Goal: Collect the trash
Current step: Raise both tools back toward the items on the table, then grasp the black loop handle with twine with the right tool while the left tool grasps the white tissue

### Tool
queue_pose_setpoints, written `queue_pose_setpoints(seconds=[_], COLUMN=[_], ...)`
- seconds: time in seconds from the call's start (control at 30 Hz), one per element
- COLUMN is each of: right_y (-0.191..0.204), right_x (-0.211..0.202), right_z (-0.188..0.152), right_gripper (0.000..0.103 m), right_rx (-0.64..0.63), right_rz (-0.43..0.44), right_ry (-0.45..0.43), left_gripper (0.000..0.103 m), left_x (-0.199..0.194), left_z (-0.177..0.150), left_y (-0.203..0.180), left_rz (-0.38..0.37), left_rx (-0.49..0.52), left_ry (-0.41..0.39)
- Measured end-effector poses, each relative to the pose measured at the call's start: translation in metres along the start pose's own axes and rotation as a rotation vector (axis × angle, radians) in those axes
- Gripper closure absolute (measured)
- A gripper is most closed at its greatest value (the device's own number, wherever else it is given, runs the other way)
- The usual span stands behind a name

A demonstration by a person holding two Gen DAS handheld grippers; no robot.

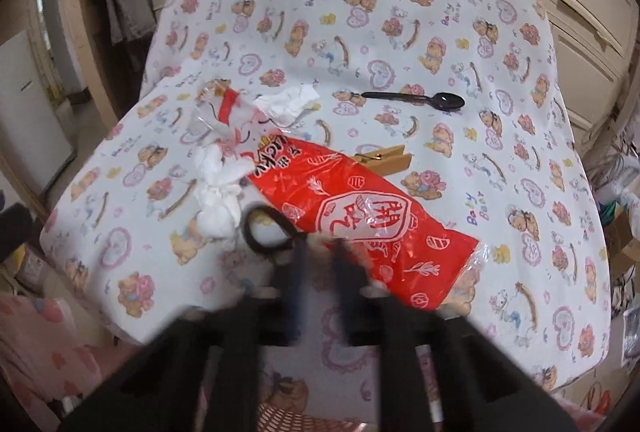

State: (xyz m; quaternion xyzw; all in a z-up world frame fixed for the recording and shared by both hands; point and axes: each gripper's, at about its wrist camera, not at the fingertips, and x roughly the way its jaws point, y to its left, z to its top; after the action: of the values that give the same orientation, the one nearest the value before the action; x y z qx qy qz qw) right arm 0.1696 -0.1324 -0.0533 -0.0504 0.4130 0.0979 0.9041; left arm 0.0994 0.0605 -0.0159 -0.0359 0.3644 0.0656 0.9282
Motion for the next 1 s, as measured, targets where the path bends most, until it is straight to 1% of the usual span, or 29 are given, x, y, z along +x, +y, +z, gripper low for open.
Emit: queue_pose_setpoints(seconds=[0.03, 0.1, 0.17, 0.2, 0.23, 0.3, 0.37, 0.4, 0.43, 0.47, 0.5, 0.6, 0.67, 0.9, 1.0], right_y=[0.0, 0.0, -0.002, -0.005, -0.006, -0.006, -0.007, -0.008, -0.01, -0.012, -0.015, -0.019, -0.021, -0.022, -0.019], right_x=[-0.004, -0.015, -0.031, -0.046, -0.054, -0.072, -0.078, -0.077, -0.074, -0.07, -0.066, -0.048, -0.036, -0.005, 0.0], right_z=[0.0, -0.001, -0.003, -0.005, -0.007, -0.01, -0.011, -0.011, -0.011, -0.012, -0.013, -0.013, -0.013, -0.012, -0.013], right_gripper=[0.101, 0.102, 0.102, 0.102, 0.102, 0.102, 0.101, 0.092, 0.076, 0.071, 0.069, 0.069, 0.069, 0.069, 0.069], right_rx=[-0.017, -0.038, -0.037, -0.029, -0.03, -0.052, -0.069, -0.069, -0.063, -0.05, -0.03, 0.009, 0.022, 0.013, 0.0], right_rz=[-0.006, 0.001, 0.034, 0.073, 0.094, 0.109, 0.12, 0.128, 0.132, 0.119, 0.105, 0.115, 0.102, 0.059, 0.047], right_ry=[-0.011, -0.024, -0.037, -0.054, -0.065, -0.094, -0.094, -0.082, -0.071, -0.068, -0.067, -0.031, -0.012, 0.057, 0.058], left_gripper=[0.001, 0.001, 0.001, 0.001, 0.001, 0.001, 0.001, 0.001, 0.001, 0.001, 0.001, 0.001, 0.001, 0.001, 0.001], left_x=[0.0, 0.001, 0.002, 0.002, 0.003, 0.004, 0.006, 0.006, 0.007, 0.009, 0.01, 0.014, 0.015, 0.016, 0.016], left_z=[-0.001, -0.001, -0.002, -0.002, -0.003, -0.004, -0.004, -0.005, -0.005, -0.006, -0.007, -0.007, -0.008, -0.009, -0.008], left_y=[-0.001, -0.002, -0.003, -0.004, -0.005, -0.006, -0.008, -0.009, -0.011, -0.012, -0.013, -0.014, -0.015, -0.015, -0.015], left_rz=[-0.002, -0.006, -0.006, -0.007, -0.009, -0.019, -0.027, -0.026, -0.023, -0.023, -0.025, -0.03, -0.023, -0.051, -0.052], left_rx=[0.0, 0.003, 0.007, 0.008, 0.007, 0.002, 0.001, 0.005, 0.011, 0.015, 0.016, 0.017, 0.021, 0.029, 0.03], left_ry=[0.003, 0.008, 0.013, 0.015, 0.018, 0.028, 0.034, 0.035, 0.038, 0.045, 0.052, 0.063, 0.066, 0.069, 0.067])
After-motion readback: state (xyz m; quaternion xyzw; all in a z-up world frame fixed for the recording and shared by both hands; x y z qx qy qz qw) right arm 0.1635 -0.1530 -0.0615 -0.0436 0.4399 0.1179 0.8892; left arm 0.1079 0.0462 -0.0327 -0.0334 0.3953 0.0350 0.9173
